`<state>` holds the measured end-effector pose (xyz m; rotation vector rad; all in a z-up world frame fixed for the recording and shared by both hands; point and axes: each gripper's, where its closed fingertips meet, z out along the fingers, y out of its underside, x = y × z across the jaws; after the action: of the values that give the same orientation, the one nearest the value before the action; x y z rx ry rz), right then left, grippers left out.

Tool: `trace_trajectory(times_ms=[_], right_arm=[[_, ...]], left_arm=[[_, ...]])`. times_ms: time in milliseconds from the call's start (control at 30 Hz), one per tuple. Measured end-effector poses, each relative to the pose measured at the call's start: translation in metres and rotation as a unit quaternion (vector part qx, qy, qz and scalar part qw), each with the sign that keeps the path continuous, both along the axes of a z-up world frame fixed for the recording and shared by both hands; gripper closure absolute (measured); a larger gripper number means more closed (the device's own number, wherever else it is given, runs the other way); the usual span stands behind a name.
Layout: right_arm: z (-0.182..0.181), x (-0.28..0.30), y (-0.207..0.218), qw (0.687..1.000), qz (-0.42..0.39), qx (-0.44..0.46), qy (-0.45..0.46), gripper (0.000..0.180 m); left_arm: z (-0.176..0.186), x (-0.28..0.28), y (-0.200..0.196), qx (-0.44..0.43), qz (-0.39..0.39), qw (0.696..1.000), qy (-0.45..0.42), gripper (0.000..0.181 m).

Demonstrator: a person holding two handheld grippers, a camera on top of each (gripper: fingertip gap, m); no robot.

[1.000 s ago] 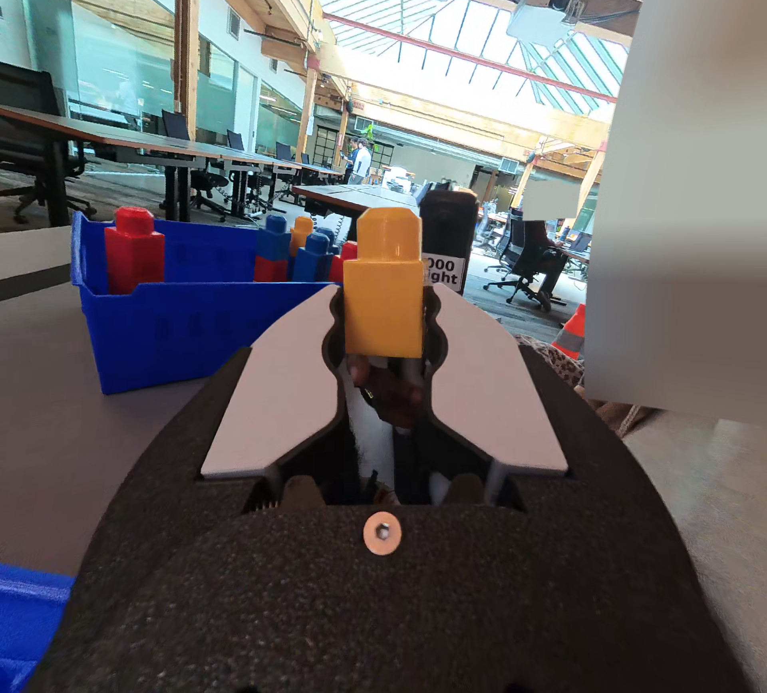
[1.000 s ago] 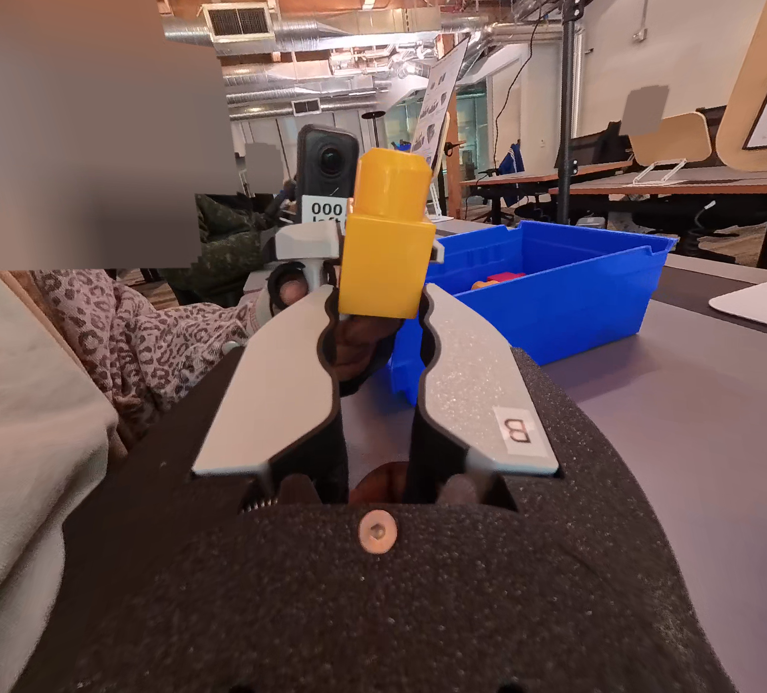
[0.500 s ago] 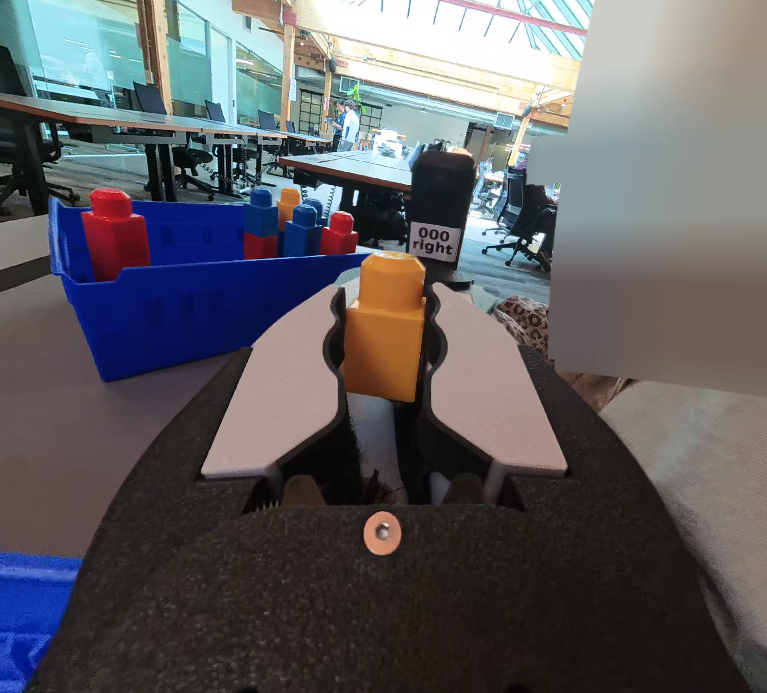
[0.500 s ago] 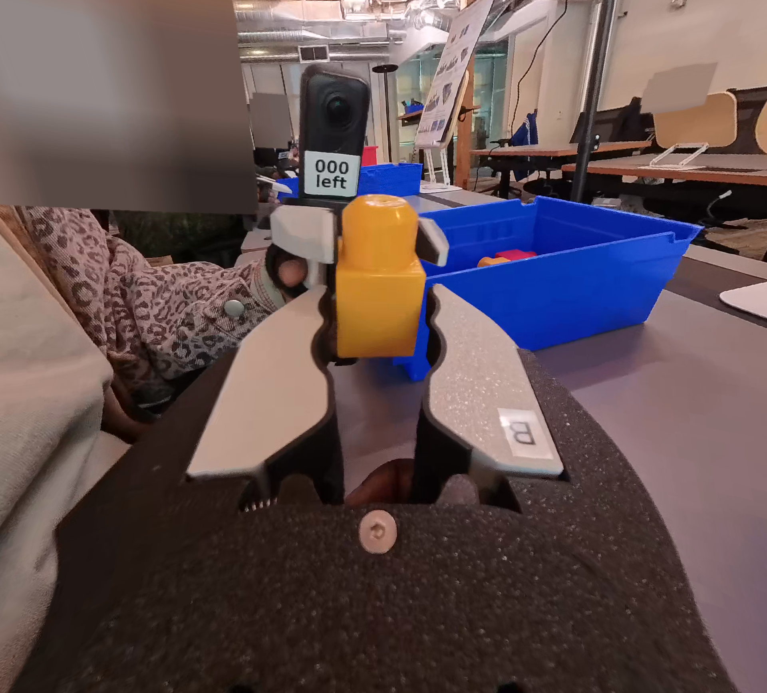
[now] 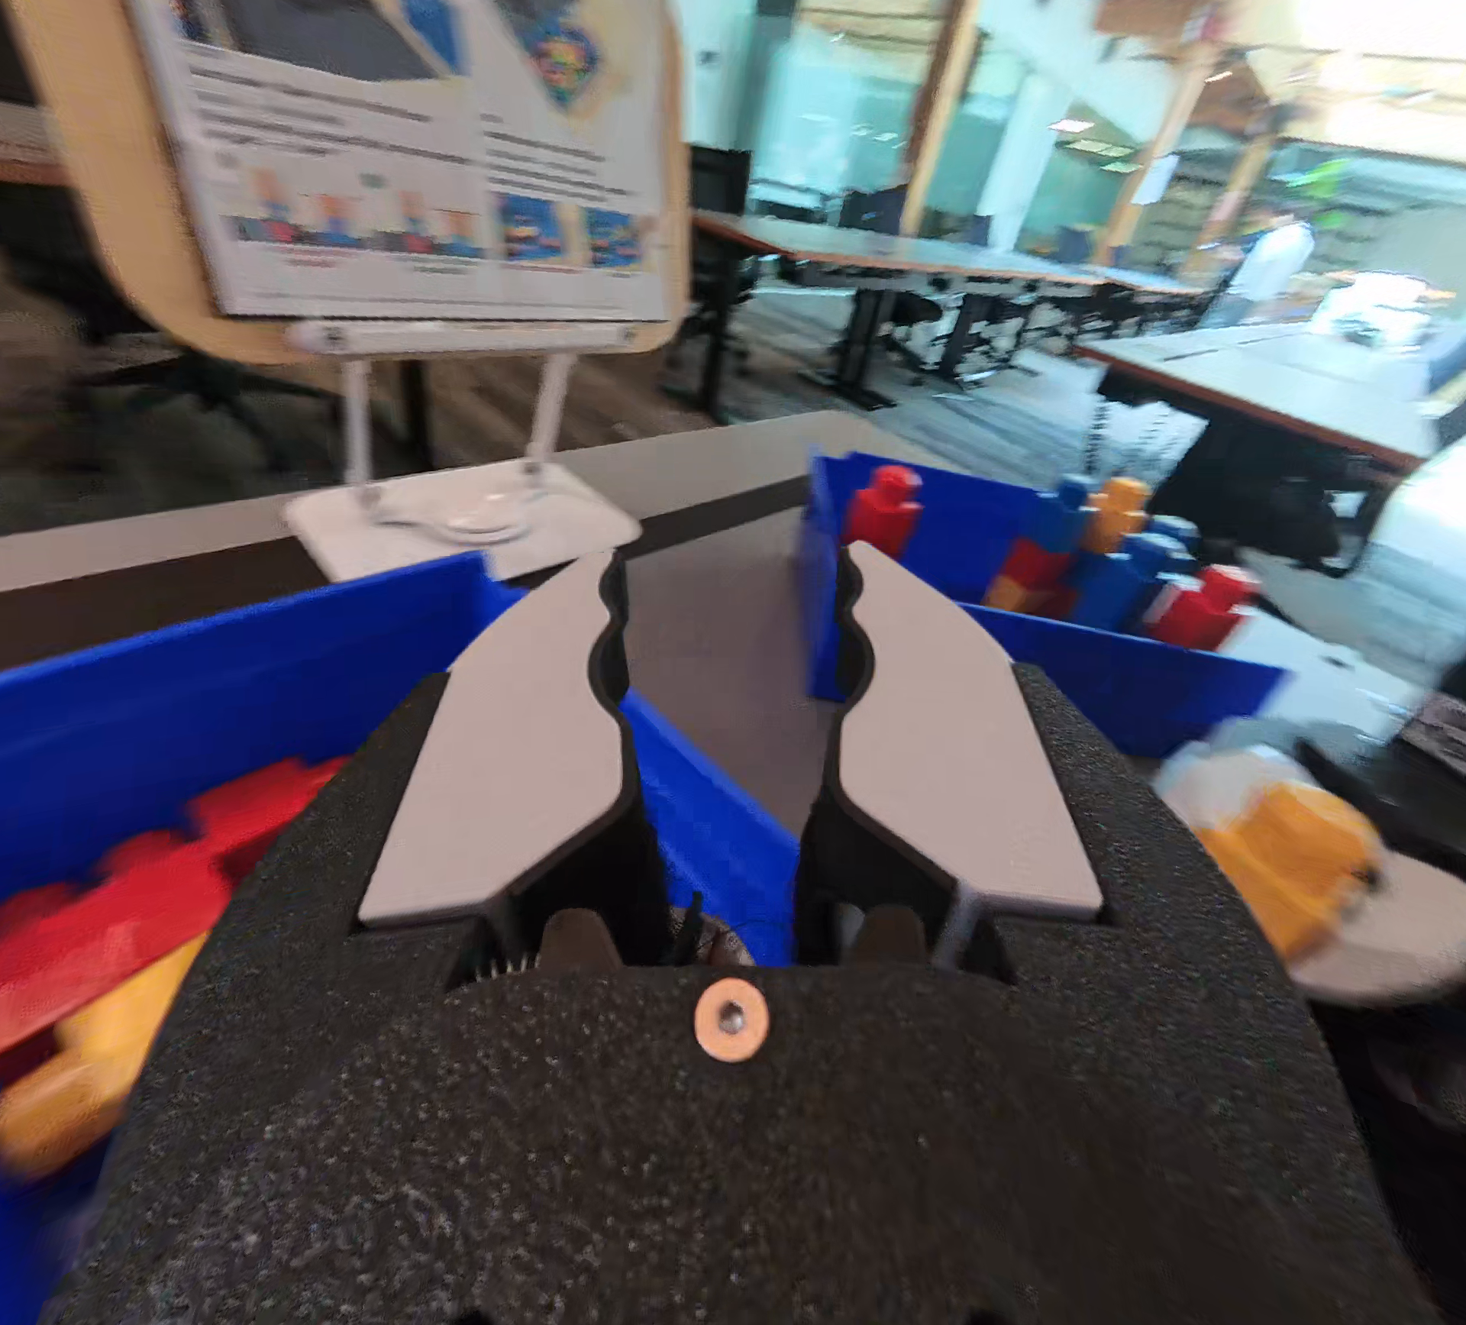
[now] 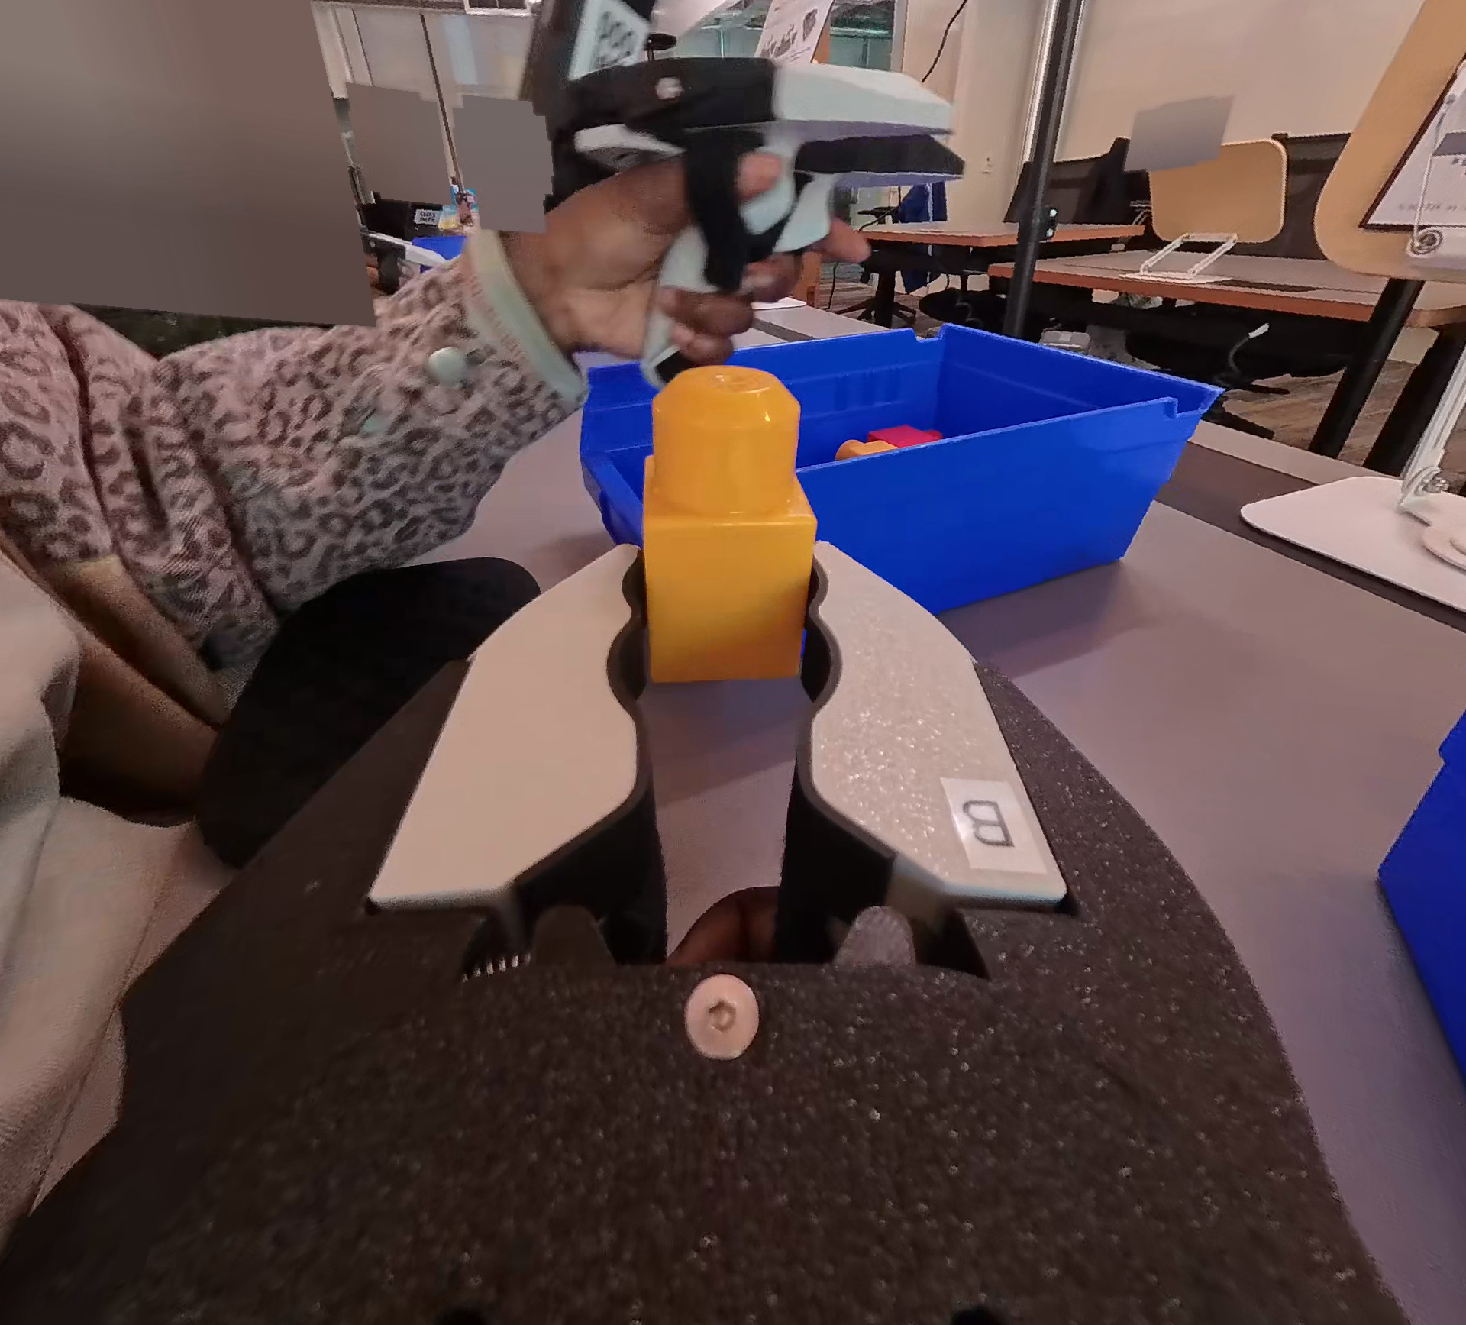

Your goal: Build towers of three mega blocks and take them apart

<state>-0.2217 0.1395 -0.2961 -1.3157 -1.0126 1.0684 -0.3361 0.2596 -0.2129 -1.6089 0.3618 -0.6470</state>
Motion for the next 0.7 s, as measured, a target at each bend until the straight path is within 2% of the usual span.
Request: trace_trajectory(times_ms=[67,167,267,367,467,567,700], right_arm=[[-0.001,0.000,0.001,1.000,-0.004,0.001,-0.005,0.144],[-0.003,0.001,0.003,1.000,-0.010,0.002,-0.008,0.144],[-0.003,0.003,0.005,1.000,-0.016,0.005,-0.009,0.144],[-0.001,0.006,0.008,1.000,-0.025,0.003,-0.002,0.144],[0.000,0.010,0.011,0.999,-0.033,-0.003,0.003,0.144],[0.001,0.012,0.014,0.999,-0.040,-0.009,0.010,0.144],[0.002,0.014,0.016,0.999,-0.043,-0.013,0.015,0.144]], left_arm=[[-0.023,-0.026,0.039,-0.064,0.055,0.995,0.057,0.131],[-0.080,-0.044,0.082,-0.196,0.092,0.965,0.150,0.141],[-0.117,-0.054,0.114,-0.234,0.133,0.932,0.244,0.144],[-0.147,-0.052,0.132,-0.264,0.138,0.906,0.301,0.138],[-0.166,-0.042,0.137,-0.284,0.125,0.898,0.311,0.140],[-0.174,-0.048,0.132,-0.276,0.110,0.882,0.366,0.143],[-0.178,-0.048,0.090,-0.336,0.004,0.852,0.402,0.146]])
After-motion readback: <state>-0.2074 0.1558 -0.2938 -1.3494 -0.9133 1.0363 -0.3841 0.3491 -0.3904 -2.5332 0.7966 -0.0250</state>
